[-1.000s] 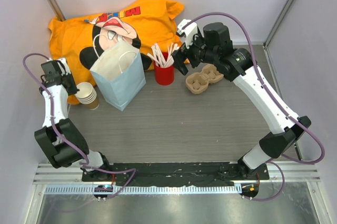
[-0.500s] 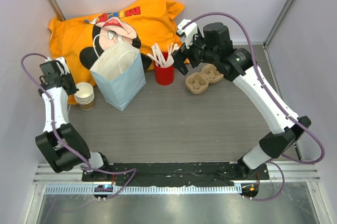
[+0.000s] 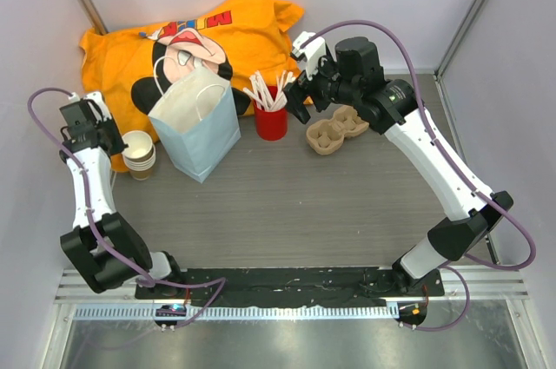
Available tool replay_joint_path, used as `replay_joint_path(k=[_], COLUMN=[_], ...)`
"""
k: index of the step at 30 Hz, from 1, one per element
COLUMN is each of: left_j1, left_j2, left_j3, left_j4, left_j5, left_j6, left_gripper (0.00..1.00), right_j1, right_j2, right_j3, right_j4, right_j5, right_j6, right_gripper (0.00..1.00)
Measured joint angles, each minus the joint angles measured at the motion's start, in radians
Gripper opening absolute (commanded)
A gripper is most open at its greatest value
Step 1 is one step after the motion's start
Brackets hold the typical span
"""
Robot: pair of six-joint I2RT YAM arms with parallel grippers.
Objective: Pack the takeout coffee
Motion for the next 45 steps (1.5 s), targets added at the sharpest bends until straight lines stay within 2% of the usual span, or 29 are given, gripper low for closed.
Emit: replay_joint_path(k=[15,25,35,39,45], left_j1=[0.056,0.068,0.068,0.068,0.068], left_j2=[-0.045,-0.204,-0.243,-0.287,-0.346], left_j3=[0.021,0.029,0.090,0.129,0.224], left_j4=[0.006,0.042,0.055,0.053,0.027], left_j5=[0.008,0.083,0.154,0.229,0.452], left_j6=[-0.034,-0.074,-0.106,-0.111,-0.125], left_gripper=[0.00,0.00,0.00,0.00,0.00], right_j1=[0.000,0.000,0.000,0.000,-0.016], right_j2=[0.000,0.000,0.000,0.000,0.000], right_j3=[0.000,0.000,0.021,0.051,0.099], right_j4=[0.000,0.000,-0.001,-0.002,0.011], right_j5=[0.000,0.000,0.005,0.026,0.106], right_j6=[0.000,0.000,0.001,0.007,0.034], right_gripper=[0.99,0.99,1.00,0.99,1.00])
